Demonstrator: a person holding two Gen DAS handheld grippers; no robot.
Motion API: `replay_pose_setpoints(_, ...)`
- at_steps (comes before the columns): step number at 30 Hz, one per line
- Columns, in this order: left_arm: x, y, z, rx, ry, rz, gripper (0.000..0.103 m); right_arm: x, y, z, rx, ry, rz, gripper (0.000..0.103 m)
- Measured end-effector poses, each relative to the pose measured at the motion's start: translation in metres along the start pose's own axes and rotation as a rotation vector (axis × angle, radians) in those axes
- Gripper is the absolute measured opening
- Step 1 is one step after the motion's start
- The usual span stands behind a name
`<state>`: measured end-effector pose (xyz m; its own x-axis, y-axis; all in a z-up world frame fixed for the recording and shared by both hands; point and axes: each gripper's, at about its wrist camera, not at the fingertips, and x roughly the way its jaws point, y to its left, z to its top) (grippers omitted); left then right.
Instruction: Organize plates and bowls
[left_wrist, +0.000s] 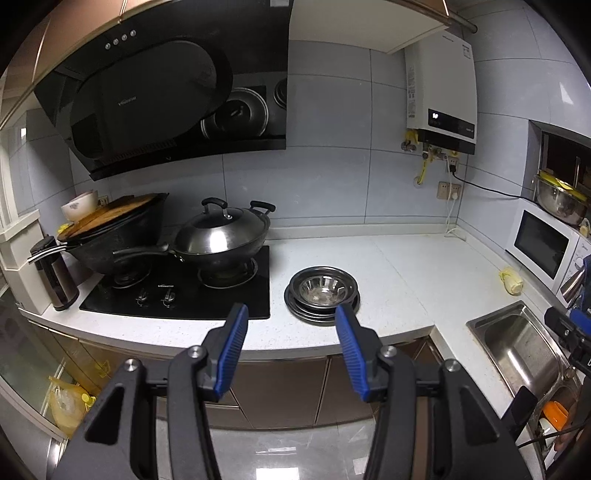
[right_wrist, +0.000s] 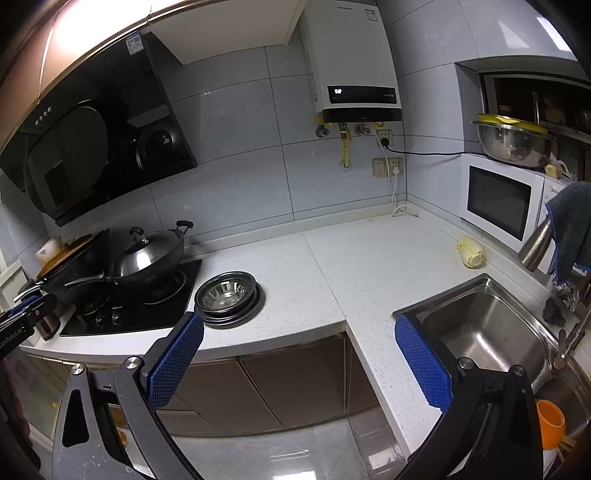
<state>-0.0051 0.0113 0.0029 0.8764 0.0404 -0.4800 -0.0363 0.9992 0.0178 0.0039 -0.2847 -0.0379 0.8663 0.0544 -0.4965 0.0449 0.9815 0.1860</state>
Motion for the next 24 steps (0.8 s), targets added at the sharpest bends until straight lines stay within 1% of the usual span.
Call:
replay_pose_setpoints(9, -0.011, -0.016, -0.008, -0.006, 0.022, 0.011, 0.048, -0.011, -0.020, -0.005, 0.020, 0.008, 0.016, 0.102)
replay_pose_setpoints(24, -0.016, -0.016, -0.011, -0.019, 0.032, 0.031, 0.048, -0.010, -0.024, -0.007, 0.022, 0.031, 0.042, 0.102)
